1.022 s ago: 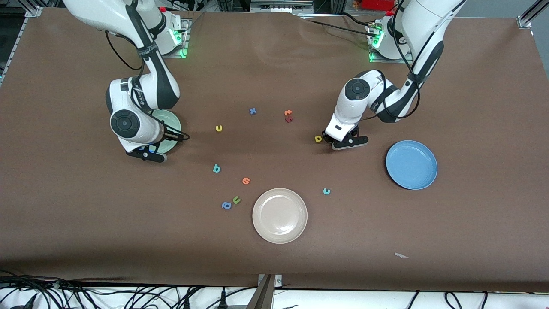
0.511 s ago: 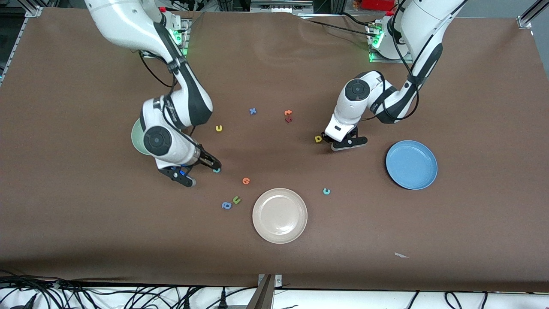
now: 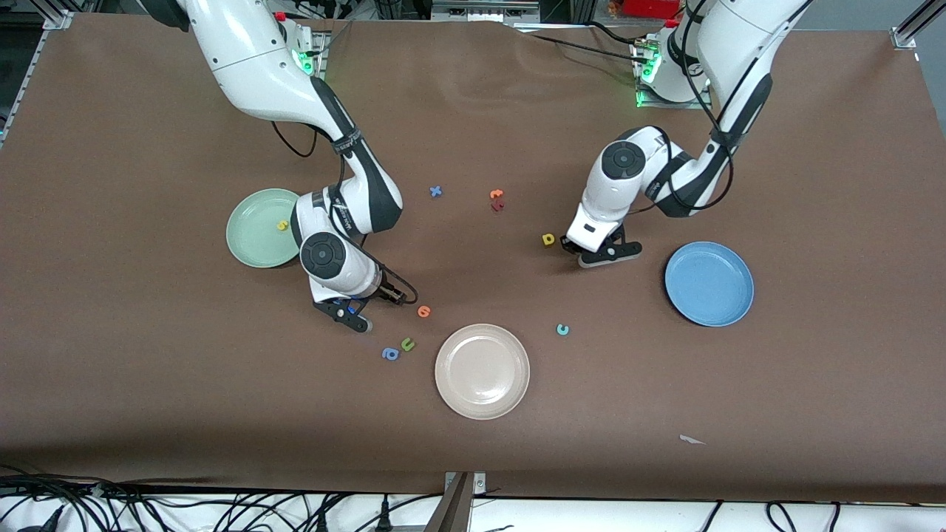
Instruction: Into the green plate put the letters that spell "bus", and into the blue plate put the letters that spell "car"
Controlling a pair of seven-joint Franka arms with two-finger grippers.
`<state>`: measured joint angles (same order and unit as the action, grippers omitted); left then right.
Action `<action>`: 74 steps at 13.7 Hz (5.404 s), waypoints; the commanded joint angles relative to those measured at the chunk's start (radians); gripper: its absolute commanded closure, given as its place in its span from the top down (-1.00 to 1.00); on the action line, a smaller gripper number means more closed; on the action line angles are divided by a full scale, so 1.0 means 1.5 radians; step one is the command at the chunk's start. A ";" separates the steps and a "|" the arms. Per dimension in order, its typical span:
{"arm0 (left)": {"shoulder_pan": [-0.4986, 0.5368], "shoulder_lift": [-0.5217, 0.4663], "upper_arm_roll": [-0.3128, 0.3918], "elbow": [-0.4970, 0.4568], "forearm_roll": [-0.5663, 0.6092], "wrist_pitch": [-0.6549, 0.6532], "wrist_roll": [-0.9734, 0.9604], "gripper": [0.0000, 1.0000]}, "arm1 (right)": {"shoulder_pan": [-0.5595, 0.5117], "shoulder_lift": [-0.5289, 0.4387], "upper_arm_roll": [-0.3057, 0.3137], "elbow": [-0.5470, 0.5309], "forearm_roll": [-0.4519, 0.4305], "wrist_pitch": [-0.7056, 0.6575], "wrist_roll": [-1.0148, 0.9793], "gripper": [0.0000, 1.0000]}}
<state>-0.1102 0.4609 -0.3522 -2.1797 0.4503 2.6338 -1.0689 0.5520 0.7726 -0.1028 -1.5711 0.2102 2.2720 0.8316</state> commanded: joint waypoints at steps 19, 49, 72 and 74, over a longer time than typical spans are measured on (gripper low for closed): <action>0.146 0.077 -0.035 0.249 -0.168 -0.223 0.370 1.00 | -0.007 -0.054 -0.042 -0.010 -0.062 -0.116 -0.088 -0.61; -0.093 0.327 0.067 0.570 -0.164 -0.241 0.223 0.32 | 0.027 -0.249 0.055 -0.446 -0.002 0.133 0.003 0.29; 0.018 0.217 0.061 0.556 -0.163 -0.498 0.394 -0.62 | 0.026 -0.342 -0.067 -0.425 -0.008 0.001 -0.179 -0.66; 0.052 0.192 0.060 0.524 -0.163 -0.506 0.451 -0.62 | 0.024 -0.379 -0.129 -0.426 -0.008 -0.067 -0.266 -0.65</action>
<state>-0.0791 0.8098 -0.2555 -1.3141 0.2209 1.8902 -0.4909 0.5902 0.2879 -0.2223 -2.1882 0.1949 2.2641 0.5502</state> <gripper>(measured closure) 0.718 0.705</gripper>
